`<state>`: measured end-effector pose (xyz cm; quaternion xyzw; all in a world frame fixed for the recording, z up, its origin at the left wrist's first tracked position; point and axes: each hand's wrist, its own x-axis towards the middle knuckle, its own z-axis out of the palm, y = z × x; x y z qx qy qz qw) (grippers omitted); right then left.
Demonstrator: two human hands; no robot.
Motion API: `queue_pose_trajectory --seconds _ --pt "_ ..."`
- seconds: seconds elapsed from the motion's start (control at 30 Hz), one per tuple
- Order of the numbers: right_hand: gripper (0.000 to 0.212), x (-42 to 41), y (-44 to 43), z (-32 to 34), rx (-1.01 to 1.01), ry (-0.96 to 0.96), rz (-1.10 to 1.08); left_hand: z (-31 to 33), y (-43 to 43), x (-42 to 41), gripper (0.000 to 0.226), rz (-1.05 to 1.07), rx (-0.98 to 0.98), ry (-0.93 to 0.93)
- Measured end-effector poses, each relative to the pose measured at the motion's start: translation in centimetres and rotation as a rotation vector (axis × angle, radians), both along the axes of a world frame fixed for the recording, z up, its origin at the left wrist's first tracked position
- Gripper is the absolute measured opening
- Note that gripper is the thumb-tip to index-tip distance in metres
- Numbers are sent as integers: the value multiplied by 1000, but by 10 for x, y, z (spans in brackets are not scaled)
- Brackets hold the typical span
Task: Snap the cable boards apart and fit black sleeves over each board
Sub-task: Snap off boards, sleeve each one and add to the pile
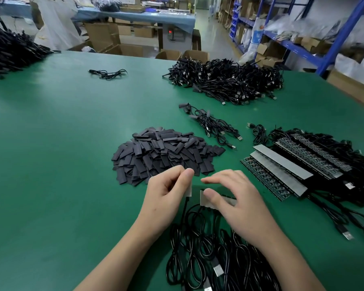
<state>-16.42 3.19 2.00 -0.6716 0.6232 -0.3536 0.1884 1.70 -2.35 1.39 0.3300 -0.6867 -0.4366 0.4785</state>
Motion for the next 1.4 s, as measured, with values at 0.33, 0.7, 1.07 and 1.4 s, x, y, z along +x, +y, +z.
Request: queue_pose_trajectory --seconds 0.33,0.7,1.07,1.4 --pt "27 26 8 10 167 -458 189 -6 -7 1 52 38 26 12" --pt "36 -34 11 24 56 -1117 135 -27 -38 23 26 448 -212 -702" --pt "28 -9 9 0 52 173 -32 -22 -44 37 39 558 -168 -785" --pt "20 1 9 -10 22 149 -43 -15 -40 33 34 557 -188 -674"
